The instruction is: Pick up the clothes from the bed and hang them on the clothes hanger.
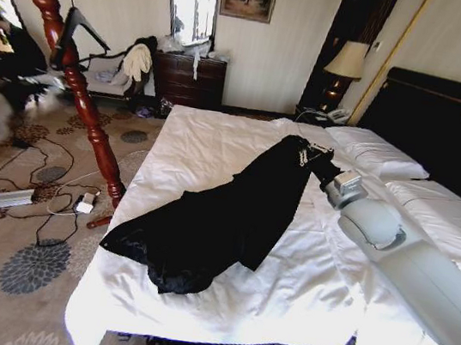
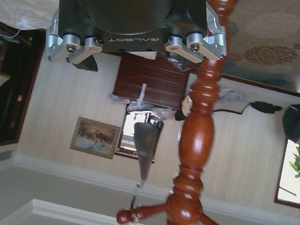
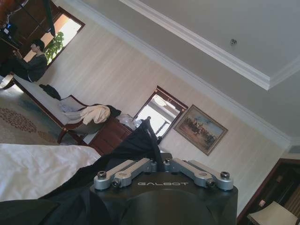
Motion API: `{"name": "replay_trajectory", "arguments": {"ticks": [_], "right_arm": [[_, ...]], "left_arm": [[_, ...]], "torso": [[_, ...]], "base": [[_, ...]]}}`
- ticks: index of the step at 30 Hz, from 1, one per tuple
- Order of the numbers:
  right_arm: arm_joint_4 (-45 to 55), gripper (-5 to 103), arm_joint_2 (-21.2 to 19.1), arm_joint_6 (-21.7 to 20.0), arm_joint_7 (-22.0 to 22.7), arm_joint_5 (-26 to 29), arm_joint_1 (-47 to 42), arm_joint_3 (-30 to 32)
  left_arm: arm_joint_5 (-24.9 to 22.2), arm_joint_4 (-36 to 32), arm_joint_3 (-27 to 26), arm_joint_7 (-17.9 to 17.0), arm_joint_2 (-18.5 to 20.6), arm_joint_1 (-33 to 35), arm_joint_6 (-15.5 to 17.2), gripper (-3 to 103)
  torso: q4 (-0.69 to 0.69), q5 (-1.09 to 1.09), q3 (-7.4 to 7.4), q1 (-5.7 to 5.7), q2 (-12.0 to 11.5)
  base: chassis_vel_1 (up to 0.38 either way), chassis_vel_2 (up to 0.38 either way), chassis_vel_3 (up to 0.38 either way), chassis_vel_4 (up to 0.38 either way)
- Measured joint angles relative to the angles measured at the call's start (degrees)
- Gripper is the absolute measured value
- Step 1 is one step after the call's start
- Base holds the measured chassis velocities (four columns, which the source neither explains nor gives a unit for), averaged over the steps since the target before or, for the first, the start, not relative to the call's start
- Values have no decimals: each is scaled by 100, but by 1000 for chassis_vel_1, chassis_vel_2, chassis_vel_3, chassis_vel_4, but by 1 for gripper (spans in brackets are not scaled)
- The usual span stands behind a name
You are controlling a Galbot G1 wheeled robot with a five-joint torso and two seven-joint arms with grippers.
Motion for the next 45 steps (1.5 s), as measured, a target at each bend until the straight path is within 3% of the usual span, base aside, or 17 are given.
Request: {"name": "replay_trajectory", "arguments": {"ticks": [4,5,8,9,13,19,21,26,30,38,45], "right_arm": [[27,0,-129,-3,0,2,-231,229],[27,0,-129,-3,0,2,-231,229],[64,0,-242,24,-13,-10,-480,498],[64,0,-242,24,-13,-10,-480,498],[78,0,-245,43,-17,-23,-545,594],[118,0,-272,58,-23,-22,-676,753],[147,0,-303,63,-25,-23,-759,833],[285,0,-549,85,-30,-33,-1300,1354],[359,0,-694,117,-34,-50,-1672,1705],[424,0,-718,133,-34,-46,-1729,1807],[432,0,-704,144,-38,-48,-1745,1788]], "left_arm": [[287,652,1249,-31,-684,-1437,-33,100],[287,652,1249,-31,-684,-1437,-33,100],[255,980,1988,-115,-918,-2392,48,100],[255,980,1988,-115,-918,-2392,48,100],[179,1341,2574,-370,-1129,-3447,295,100],[-57,1394,2884,-690,-1206,-4163,785,100],[-320,1384,2967,-1037,-1255,-4488,1294,100],[-346,1582,3313,-1341,-1262,-5158,1812,100],[-31,1820,3594,-1264,-1256,-5614,1974,100],[108,2955,3962,-1872,-1428,-6293,2469,100],[260,3421,4041,-1946,-1560,-6319,2498,100]], "torso": [[-6,3,1,2,0],[-6,3,1,2,0],[0,4,-1,0,0],[0,4,-1,0,0],[-1,4,-1,2,0],[2,-1,-1,0,0],[0,1,-1,0,0],[2,1,-1,0,0],[-4,3,-2,-1,1],[1,1,-1,-1,1],[2,-2,-1,-1,1]], "base": [[0,0,0,0],[0,0,0,0],[0,0,0,0],[0,0,0,0],[0,0,0,0],[0,0,0,0],[0,0,0,0],[0,0,0,0],[0,0,0,0],[0,0,0,0],[0,0,0,0]]}}
